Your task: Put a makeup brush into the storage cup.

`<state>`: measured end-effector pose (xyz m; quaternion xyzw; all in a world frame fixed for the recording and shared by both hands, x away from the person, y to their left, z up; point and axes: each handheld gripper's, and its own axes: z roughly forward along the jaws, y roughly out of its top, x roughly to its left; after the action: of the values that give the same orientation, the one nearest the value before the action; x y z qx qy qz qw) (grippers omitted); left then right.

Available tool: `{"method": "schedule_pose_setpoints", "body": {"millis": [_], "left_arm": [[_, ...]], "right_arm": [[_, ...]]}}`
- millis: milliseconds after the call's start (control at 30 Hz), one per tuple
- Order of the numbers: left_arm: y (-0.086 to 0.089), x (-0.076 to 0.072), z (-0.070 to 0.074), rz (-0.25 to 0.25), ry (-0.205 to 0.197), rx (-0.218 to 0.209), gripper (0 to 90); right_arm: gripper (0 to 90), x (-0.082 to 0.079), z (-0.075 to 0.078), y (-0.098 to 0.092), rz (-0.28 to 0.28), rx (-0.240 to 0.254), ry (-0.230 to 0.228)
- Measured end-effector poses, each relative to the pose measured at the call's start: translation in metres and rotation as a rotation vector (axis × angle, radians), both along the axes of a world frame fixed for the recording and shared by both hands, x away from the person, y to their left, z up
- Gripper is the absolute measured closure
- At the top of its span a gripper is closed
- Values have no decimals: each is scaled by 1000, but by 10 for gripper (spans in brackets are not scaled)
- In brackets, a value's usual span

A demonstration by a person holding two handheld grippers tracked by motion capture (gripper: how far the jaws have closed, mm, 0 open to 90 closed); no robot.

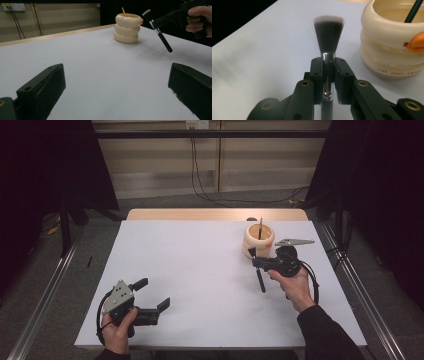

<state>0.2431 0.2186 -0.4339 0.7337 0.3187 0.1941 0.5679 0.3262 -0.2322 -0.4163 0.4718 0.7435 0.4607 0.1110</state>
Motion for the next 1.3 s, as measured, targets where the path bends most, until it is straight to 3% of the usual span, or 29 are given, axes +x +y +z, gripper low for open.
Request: {"method": "schedule_pose_setpoints", "body": {"millis": [133, 433, 700, 933, 1300], "left_arm": [[0, 0, 0, 0, 0, 0, 11], [0, 0, 0, 12, 10, -2, 12], [0, 0, 0, 9, 10, 2, 13], [1, 0, 0, 9, 7, 1, 13], [0, 0, 0, 3, 7, 2, 14]], "right_arm": [[780, -3, 0, -1, 3, 24, -22], [780, -12, 3, -8, 6, 92, -122], [780, -14, 5, -12, -8, 131, -171], [780, -19, 11, -11, -9, 118, -231], [780, -19, 15, -12, -3, 116, -245]]}}
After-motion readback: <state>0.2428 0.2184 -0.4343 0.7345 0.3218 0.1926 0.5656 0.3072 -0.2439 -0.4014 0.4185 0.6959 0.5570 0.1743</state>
